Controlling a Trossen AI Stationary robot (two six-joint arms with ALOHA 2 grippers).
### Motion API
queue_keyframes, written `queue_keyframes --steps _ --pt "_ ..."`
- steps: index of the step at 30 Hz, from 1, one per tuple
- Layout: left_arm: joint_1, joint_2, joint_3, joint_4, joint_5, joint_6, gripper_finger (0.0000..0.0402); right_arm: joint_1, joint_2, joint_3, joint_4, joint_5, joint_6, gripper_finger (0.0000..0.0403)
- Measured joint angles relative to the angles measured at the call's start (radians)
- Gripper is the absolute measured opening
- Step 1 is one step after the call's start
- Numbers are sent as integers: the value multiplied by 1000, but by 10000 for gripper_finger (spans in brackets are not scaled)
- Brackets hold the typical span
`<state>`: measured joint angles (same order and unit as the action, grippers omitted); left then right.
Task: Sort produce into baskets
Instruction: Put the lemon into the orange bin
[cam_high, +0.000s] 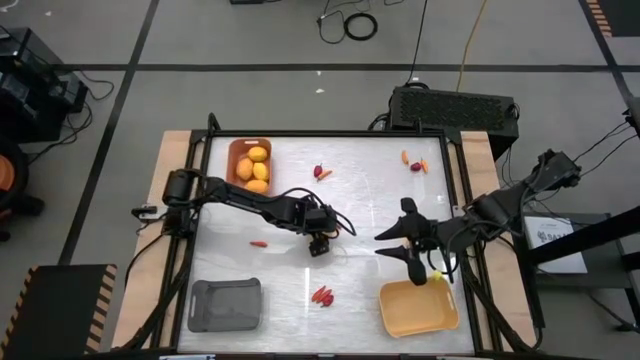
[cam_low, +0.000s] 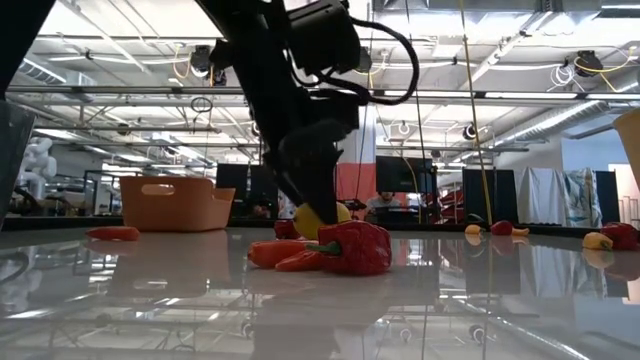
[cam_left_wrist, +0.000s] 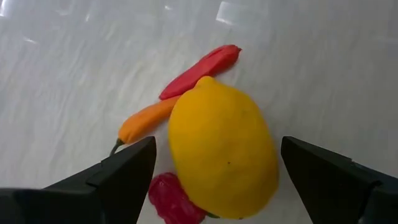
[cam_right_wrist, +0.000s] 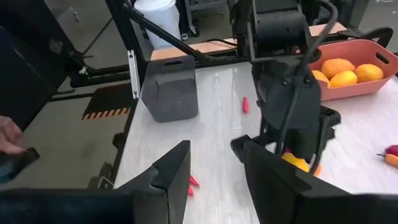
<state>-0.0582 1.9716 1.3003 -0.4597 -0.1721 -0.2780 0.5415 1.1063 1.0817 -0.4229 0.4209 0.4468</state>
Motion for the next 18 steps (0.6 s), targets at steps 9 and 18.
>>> queue_keyframes --steps 9,18 --pt "0 19 0 9 4 11 349 -24 4 0 1 -1 104 141" --pt "0 14 0 8 34 22 284 -33 5 0 -3 23 113 141"
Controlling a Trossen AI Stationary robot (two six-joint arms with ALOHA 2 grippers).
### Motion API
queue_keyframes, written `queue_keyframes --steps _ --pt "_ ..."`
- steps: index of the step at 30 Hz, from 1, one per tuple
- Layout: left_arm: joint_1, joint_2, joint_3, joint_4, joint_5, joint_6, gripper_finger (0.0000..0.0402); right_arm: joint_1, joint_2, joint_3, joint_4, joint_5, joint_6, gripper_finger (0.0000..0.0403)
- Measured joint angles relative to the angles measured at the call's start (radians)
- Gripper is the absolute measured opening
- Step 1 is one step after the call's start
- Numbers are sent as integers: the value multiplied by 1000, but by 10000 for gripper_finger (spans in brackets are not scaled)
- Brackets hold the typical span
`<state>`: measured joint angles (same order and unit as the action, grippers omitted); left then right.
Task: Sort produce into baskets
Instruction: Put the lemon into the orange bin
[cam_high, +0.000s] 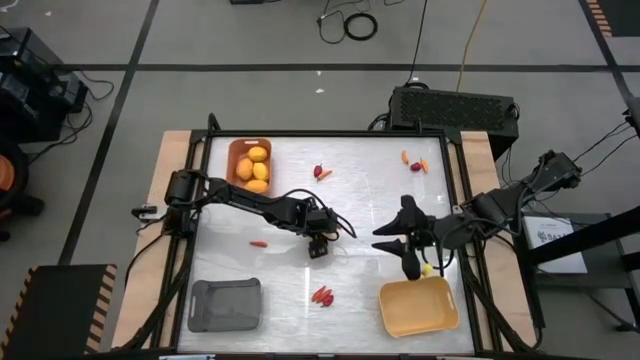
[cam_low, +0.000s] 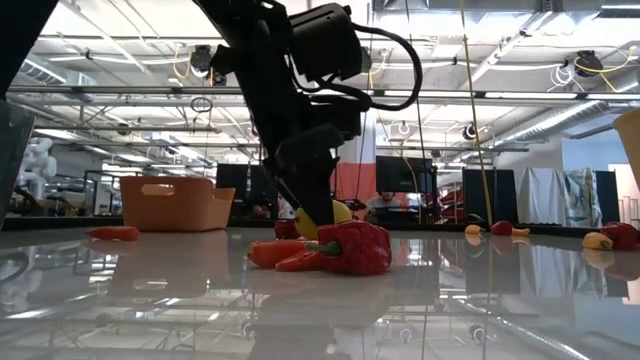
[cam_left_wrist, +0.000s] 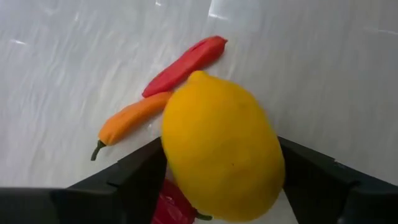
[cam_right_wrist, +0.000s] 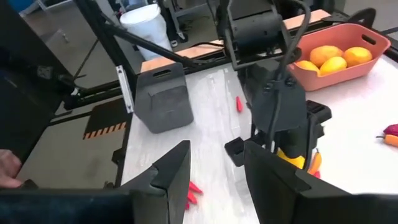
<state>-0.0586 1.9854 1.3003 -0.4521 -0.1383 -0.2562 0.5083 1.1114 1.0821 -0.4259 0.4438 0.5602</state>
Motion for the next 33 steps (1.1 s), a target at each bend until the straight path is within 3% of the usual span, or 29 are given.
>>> queue_keyframes --steps 6,11,19,26,33 --pt "0 0 0 1 0 -3 239 -21 0 0 -5 1 -10 141" --pt "4 -18 -1 -18 0 -45 228 -37 0 0 -5 1 -26 141" --pt "51 -208 0 -184 -51 -14 225 -44 1 0 -5 0 -72 141" --pt "184 -364 -5 -453 -184 59 224 -71 13 1 -3 1 -53 141" --pt "412 -528 -142 -535 -174 86 224 -68 71 1 -5 -6 41 141"
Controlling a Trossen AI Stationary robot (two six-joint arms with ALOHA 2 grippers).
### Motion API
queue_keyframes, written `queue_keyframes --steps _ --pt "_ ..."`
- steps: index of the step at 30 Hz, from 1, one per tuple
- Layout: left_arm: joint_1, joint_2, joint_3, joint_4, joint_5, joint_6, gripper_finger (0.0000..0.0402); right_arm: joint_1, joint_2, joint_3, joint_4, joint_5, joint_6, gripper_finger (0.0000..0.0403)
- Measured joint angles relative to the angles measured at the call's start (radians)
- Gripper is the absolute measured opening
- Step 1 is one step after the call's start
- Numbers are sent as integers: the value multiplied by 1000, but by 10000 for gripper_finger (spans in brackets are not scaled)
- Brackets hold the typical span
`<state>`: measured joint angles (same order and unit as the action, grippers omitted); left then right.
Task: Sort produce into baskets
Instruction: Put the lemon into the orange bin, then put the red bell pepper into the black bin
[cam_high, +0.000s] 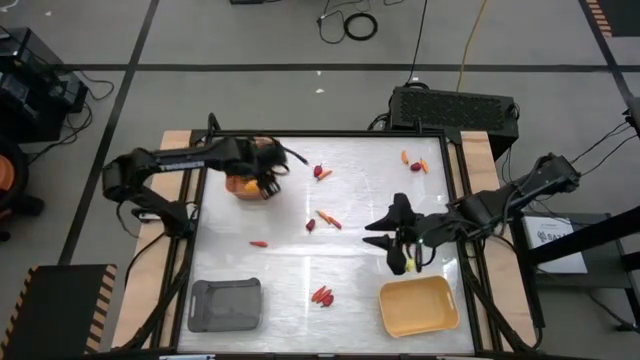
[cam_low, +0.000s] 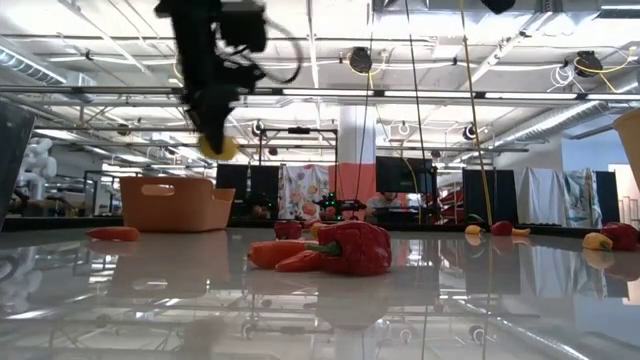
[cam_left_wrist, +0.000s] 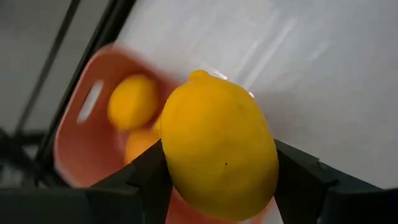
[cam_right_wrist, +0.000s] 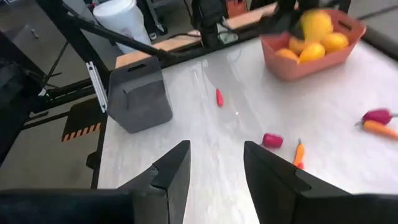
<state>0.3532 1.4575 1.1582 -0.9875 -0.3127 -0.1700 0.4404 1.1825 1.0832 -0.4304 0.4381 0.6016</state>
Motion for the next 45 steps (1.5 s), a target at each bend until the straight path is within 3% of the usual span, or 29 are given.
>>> queue_keyframes --steps 5,10,24,37,45 --pt "164 -57 -118 7 120 -38 224 -1 52 0 1 -26 70 141" --pt "211 -63 -206 10 207 -53 226 -1 89 0 11 -51 98 141" --pt "207 -67 -235 -1 184 -46 294 -11 108 0 24 -45 73 141" --pt "185 -195 -104 -88 122 -36 296 -51 108 0 64 -50 6 141" --pt "38 -226 -95 54 242 -207 296 -68 108 0 65 -52 -4 141"
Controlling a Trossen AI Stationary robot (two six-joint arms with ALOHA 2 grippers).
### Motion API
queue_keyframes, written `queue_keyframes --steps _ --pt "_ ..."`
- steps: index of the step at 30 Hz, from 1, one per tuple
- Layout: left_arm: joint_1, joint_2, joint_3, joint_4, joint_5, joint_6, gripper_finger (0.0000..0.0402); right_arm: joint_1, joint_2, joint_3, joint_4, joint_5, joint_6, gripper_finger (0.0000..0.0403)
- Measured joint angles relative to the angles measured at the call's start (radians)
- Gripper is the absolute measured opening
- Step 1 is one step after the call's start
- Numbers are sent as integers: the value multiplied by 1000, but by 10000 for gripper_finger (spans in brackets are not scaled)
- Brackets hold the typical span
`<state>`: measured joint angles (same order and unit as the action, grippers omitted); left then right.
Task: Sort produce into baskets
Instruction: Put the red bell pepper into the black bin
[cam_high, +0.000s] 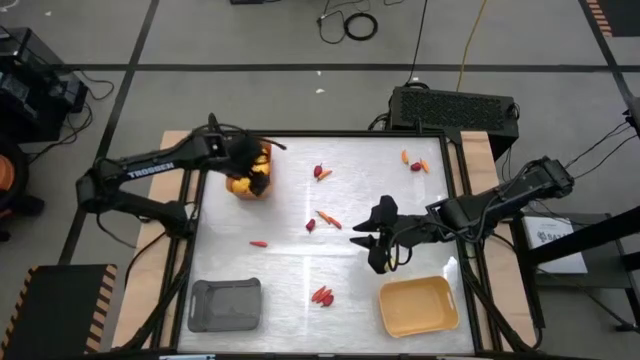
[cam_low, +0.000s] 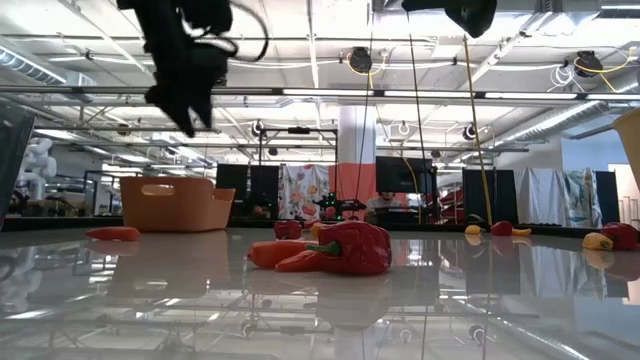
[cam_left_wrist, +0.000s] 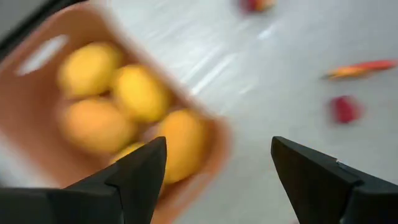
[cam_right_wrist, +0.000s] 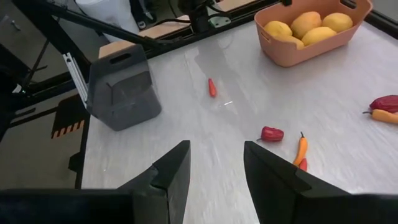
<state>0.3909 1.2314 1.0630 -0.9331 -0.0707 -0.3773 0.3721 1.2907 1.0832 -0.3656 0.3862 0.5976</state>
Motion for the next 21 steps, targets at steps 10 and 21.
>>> queue_keyframes --steps 10,21 --pt "-306 186 0 405 -32 -294 297 0 0 0 -4 0 0 141" --pt "-385 500 -1 541 -71 -378 297 1 0 0 -8 0 -6 141"
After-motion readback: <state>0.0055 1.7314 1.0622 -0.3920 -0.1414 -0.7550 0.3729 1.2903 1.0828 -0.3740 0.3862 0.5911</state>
